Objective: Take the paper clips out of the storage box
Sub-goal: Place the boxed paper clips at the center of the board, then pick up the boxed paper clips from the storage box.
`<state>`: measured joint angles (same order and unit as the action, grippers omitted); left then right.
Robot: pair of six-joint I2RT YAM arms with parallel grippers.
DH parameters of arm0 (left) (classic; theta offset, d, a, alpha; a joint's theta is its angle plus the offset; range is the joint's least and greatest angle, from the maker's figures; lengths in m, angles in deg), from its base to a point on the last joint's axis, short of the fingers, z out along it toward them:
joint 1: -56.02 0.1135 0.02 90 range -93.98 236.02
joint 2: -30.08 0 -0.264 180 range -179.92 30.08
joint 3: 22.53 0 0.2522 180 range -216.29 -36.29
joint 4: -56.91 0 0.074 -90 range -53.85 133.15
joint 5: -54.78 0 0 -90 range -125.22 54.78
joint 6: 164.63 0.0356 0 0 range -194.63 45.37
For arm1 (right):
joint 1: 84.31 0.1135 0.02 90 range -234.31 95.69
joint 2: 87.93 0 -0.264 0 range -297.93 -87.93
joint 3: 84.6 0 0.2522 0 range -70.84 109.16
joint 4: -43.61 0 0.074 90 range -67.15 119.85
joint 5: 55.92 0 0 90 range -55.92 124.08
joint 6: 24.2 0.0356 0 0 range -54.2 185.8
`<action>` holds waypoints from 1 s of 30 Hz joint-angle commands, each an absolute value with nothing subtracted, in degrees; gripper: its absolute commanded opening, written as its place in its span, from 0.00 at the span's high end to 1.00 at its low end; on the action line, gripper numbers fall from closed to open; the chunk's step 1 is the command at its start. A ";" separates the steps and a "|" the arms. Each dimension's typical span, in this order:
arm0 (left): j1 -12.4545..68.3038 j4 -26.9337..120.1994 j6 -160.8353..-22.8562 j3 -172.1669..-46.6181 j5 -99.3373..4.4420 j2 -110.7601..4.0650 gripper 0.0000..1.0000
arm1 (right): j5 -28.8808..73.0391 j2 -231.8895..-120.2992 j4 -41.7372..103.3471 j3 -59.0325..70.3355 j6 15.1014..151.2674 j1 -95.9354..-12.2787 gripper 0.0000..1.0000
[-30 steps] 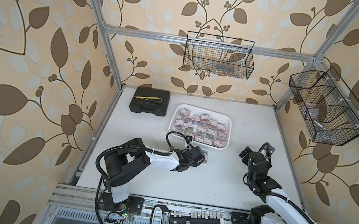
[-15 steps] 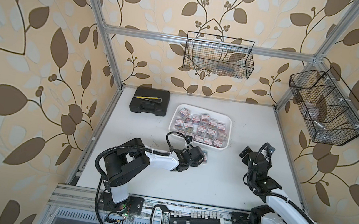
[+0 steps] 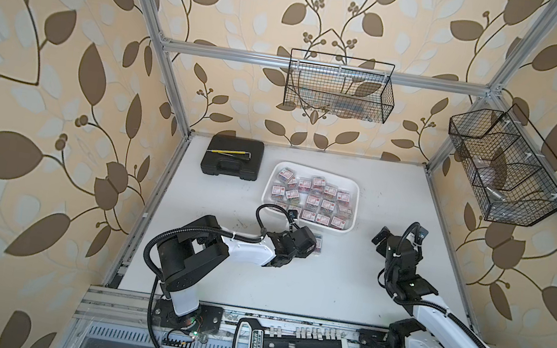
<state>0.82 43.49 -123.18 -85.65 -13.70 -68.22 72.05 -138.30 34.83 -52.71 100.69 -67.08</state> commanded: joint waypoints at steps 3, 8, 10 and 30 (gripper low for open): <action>0.21 45.55 -124.54 -86.22 -11.41 -65.64 0.49 | 73.01 -137.64 34.50 -51.94 100.87 -67.34 0.00; 0.24 46.32 -124.79 -85.79 -10.53 -64.98 0.46 | 72.77 -137.85 34.75 -51.94 100.66 -67.28 0.00; 0.29 48.42 -124.42 -84.81 -10.89 -64.51 0.46 | 72.84 -137.85 34.85 -51.94 100.51 -67.11 0.00; 1.85 41.06 -106.85 -95.01 2.99 -54.30 0.22 | 73.16 -139.57 35.11 -51.06 99.83 -66.20 0.00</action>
<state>1.02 43.51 -111.90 -90.46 -1.24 -51.54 72.05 -139.44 34.96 -52.71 100.24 -66.44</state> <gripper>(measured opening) 0.777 0.999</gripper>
